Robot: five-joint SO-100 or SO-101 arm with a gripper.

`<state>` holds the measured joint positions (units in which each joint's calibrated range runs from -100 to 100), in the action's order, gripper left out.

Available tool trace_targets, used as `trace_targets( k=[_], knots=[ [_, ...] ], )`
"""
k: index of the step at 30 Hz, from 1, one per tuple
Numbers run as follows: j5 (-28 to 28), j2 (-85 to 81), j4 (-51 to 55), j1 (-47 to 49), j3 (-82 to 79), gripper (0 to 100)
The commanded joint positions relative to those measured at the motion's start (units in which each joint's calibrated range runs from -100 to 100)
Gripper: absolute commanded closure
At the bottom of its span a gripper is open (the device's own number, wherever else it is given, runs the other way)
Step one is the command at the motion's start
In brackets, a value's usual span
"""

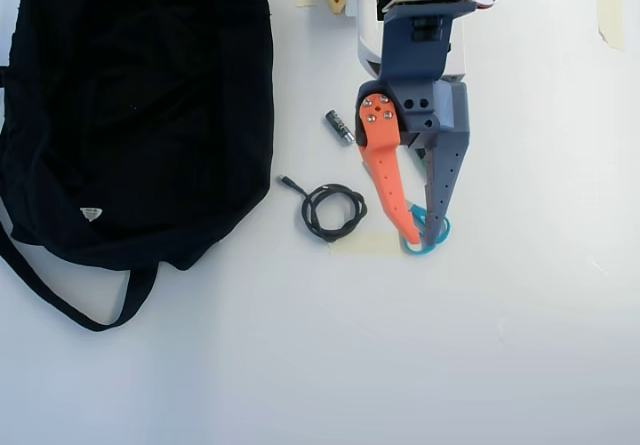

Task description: Put the bike light into the black bag

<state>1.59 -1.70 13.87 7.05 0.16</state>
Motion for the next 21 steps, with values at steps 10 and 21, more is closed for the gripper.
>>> trace_targets(
  k=[10, 21],
  knots=[
    [-0.38, -13.82, 35.66, 0.95, 2.45, 98],
    [-0.01, -19.21, 66.49, 4.17, 1.55, 98]
  ],
)
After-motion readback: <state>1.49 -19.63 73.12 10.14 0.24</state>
